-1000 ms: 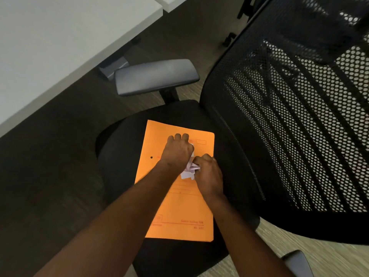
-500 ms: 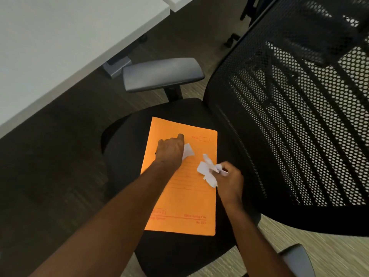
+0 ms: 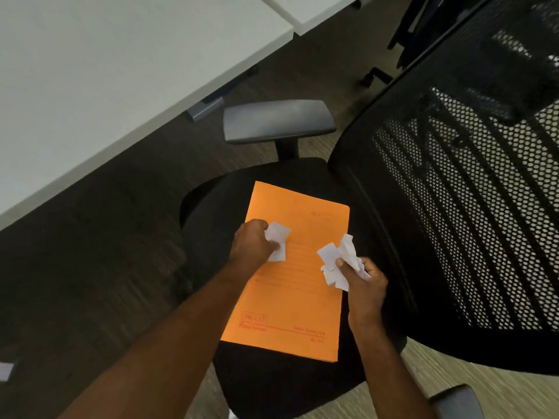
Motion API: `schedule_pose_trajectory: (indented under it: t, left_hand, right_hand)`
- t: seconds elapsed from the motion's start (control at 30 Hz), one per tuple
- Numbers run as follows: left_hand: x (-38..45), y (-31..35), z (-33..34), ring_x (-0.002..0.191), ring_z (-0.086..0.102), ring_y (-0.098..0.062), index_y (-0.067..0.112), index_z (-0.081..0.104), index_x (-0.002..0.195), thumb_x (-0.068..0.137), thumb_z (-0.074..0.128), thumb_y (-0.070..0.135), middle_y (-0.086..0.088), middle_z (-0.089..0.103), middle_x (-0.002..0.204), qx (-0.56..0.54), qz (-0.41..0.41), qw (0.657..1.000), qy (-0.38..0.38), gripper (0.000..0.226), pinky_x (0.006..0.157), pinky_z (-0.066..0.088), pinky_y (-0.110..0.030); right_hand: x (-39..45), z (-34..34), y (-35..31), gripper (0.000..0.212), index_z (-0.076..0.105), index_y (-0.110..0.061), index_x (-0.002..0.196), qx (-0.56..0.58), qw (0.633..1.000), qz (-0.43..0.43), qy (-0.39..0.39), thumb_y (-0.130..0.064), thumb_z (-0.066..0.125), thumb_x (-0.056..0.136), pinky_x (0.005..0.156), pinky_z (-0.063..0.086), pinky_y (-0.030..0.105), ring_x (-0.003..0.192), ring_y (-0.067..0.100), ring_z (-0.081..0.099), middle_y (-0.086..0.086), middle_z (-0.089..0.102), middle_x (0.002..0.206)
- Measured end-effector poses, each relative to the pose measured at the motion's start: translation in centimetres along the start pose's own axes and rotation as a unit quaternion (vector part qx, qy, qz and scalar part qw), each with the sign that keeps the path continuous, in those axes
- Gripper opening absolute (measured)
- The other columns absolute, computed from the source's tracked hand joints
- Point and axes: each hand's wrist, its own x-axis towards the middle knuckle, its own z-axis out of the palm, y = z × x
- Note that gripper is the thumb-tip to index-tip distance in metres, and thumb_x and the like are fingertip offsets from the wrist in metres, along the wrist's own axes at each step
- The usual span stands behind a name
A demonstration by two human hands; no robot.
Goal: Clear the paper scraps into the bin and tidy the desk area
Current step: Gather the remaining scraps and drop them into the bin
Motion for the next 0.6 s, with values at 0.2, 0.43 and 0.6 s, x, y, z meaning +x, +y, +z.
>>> schedule_pose_trajectory:
  t: [0.2,0.43,0.6]
  left_hand:
    - [-3.3,-3.7,-2.6,0.079,0.069,-0.02,0.009,0.071,0.093,0.07,0.091,0.014,-0.005,0.071,0.088,-0.319,-0.079,0.944,0.014,0.031,0.061,0.058,-0.032]
    - [-10.9,-16.1,-10.5,0.053,0.07,-0.006,0.009,0.07,0.091,0.074,0.084,0.0,-0.001,0.074,0.074,-0.485,-0.147,0.855,0.111,0.024,0.042,0.052,-0.022]
    - [-18.6,-27.9,-14.7,0.049,0.066,-0.008,0.002,0.067,0.097,0.076,0.082,-0.003,-0.01,0.07,0.078,-0.514,-0.193,0.811,0.201,0.026,0.04,0.052,-0.024]
  right_hand:
    - [-2.7,3.2,-1.5,0.009,0.072,-0.017,0.083,-0.003,0.997,-0.015,-0.07,-0.015,0.081,0.08,0.063,0.06,0.036,0.075,0.025,0.074,0.008,0.076,0.085]
    - [-11.6,11.5,-2.6,0.016,0.065,-0.009,0.073,-0.076,0.975,-0.057,-0.202,-0.007,0.076,0.085,0.064,0.047,0.035,0.067,0.017,0.06,0.005,0.067,0.07]
    - [-20.4,19.6,-1.4,0.018,0.061,0.001,0.074,-0.118,0.946,-0.068,-0.295,-0.005,0.076,0.082,0.055,0.045,0.025,0.058,0.009,0.058,0.0,0.066,0.063]
